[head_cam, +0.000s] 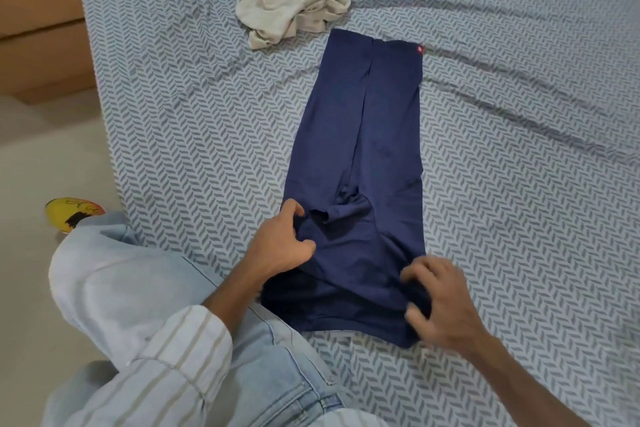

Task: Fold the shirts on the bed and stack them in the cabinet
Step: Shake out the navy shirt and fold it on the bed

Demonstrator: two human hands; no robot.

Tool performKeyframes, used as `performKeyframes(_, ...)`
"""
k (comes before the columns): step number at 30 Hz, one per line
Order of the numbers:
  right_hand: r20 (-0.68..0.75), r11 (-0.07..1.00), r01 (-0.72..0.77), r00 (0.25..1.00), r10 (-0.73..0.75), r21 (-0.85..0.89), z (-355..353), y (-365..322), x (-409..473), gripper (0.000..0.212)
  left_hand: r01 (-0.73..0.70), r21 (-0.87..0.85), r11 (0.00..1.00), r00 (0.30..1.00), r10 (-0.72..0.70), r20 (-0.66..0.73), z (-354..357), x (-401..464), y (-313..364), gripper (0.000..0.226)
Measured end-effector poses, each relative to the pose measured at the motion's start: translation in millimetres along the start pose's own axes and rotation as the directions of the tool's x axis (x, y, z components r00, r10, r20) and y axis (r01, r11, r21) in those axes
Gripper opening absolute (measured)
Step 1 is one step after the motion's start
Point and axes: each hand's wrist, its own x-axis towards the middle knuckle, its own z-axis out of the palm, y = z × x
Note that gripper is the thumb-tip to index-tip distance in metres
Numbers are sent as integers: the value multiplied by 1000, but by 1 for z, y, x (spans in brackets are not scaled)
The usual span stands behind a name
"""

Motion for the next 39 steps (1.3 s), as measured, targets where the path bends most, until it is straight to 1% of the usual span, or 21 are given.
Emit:
performKeyframes(2, -132, 985, -73, 987, 94, 154, -9, 6, 41, 23, -36, 19, 999, 995, 38, -96, -7, 12, 3, 33)
performKeyframes(4, -221, 934, -213, 934, 281, 288, -13, 19, 93, 18, -49, -19, 999, 980, 45, -193, -15, 30, 7, 26)
performKeyframes(6, -216, 841, -354, 858, 466, 409, -18, 40, 153, 24, -33, -50, 998, 968, 19, -251, -26, 56, 9, 26)
performKeyframes(8, -175, 740, -458, 780, 600, 492, -25, 65, 206, 34, 11, -104, 994, 956, -41, -290, -37, 84, 13, 38)
performKeyframes(9, -153, 698, -501, 746, 648, 511, -30, 76, 232, 40, 35, -131, 991, 950, -74, -304, -42, 101, 15, 43)
performKeyframes(11, -122, 656, -547, 713, 691, 520, -38, 102, 275, 45, 67, -166, 984, 948, -115, -296, -50, 131, 24, 45)
performKeyframes(13, -98, 634, -572, 698, 710, 520, -46, 119, 312, 46, 82, -173, 982, 953, -128, -274, -55, 164, 35, 46)
performKeyframes(15, -57, 625, -592, 701, 711, 509, -48, 135, 340, 39, 87, -192, 977, 958, -135, -253, -60, 194, 47, 55)
performKeyframes(16, -37, 616, -602, 699, 714, 508, -48, 146, 356, 38, 97, -203, 974, 962, -144, -234, -62, 213, 55, 55)
performKeyframes(18, -28, 617, -621, 693, 720, 484, -46, 161, 378, 55, 98, -199, 975, 964, -143, -223, -68, 246, 70, 44)
performKeyframes(19, -27, 625, -626, 696, 718, 466, -47, 166, 387, 60, 94, -201, 975, 964, -139, -225, -70, 262, 79, 39)
performKeyframes(20, -19, 629, -627, 701, 713, 460, -46, 175, 399, 61, 104, -214, 971, 961, -154, -228, -74, 285, 89, 39)
performKeyframes(23, 45, 621, -642, 711, 702, 450, -54, 183, 421, 52, 136, -308, 942, 948, -214, -235, -84, 327, 114, 45)
performKeyframes(25, 105, 608, -580, 765, 636, 543, -58, 188, 433, 42, 138, -351, 926, 957, -217, -195, -90, 350, 126, 41)
performKeyframes(27, 76, 581, -516, 785, 615, 629, -58, 196, 445, 36, 132, -399, 908, 967, -207, -152, -96, 370, 138, 36)
performKeyframes(28, 45, 580, -500, 780, 624, 643, -55, 202, 451, 32, 129, -424, 896, 969, -206, -139, -99, 379, 144, 34)
performKeyframes(30, 7, 594, -486, 777, 629, 641, -54, 207, 456, 24, 105, -481, 870, 964, -207, -164, -102, 393, 152, 19)
performKeyframes(34, -23, 618, -546, 739, 674, 566, -48, 215, 458, 30, 89, -555, 827, 956, -227, -184, -98, 406, 156, 16)
performKeyframes(37, -50, 657, -557, 742, 668, 508, -41, 213, 452, 32, 87, -558, 825, 963, -213, -166, -94, 402, 155, 18)
performKeyframes(38, -57, 675, -525, 766, 640, 519, -51, 208, 454, 29, 70, -578, 813, 972, -185, -144, -102, 396, 163, 20)
performKeyframes(39, -17, 646, -507, 780, 626, 571, -46, 207, 450, 23, 69, -594, 801, 980, -167, -112, -99, 390, 161, 18)
